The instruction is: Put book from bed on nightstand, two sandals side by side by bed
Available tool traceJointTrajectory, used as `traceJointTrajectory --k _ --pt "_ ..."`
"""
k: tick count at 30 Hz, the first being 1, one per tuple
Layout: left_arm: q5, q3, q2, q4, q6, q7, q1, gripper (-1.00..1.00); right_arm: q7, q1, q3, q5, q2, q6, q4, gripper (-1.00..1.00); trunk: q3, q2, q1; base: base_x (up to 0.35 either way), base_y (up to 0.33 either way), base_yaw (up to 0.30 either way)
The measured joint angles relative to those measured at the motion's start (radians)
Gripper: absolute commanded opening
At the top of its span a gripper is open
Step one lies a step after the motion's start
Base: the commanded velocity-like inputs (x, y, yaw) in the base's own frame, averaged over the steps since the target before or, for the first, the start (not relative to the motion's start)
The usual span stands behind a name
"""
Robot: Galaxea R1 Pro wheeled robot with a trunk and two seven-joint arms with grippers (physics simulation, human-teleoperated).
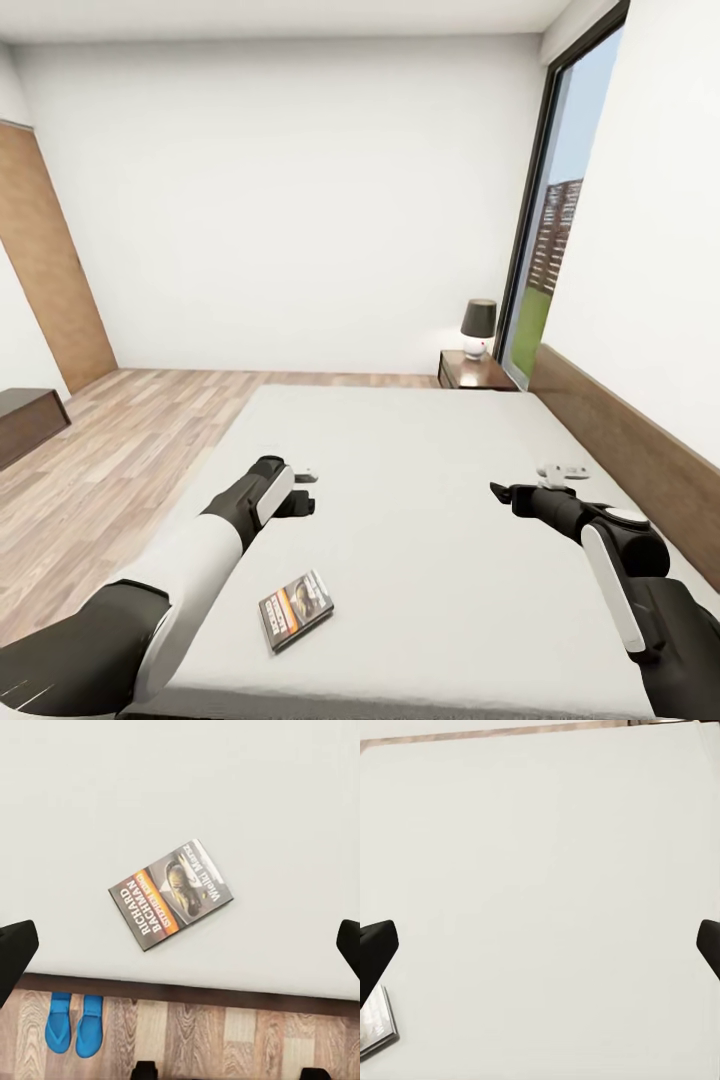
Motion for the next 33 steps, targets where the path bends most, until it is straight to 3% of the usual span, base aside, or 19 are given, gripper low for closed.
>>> traceJointTrajectory --k 6,11,16,33 --pt "-0.015 -0.021 0.0 -0.001 0.0 0.006 0.0 1.0 0.001 0.0 -0.001 0.0 -0.001 0.003 0.001 1.0 -0.01 0.0 0.0 0.0 0.0 0.0" --pt "-0.028 -0.098 0.001 -0.011 -0.044 -0.007 0.001 1.0 0.001 0.0 -0.002 0.0 -0.001 0.003 0.001 1.0 -0.018 0.0 0.0 0.0 0.0 0.0" --pt "-0.028 -0.133 0.001 -0.011 -0.084 -0.012 0.001 1.0 0.001 0.0 -0.002 0.0 -0.001 0.003 0.001 1.0 -0.025 0.0 0.0 0.0 0.0 0.0" --pt "-0.028 -0.147 0.001 -0.012 -0.098 -0.016 0.001 1.0 0.001 0.0 -0.001 0.0 -0.002 0.003 0.001 1.0 -0.103 -0.112 0.061 0.0 0.0 0.0"
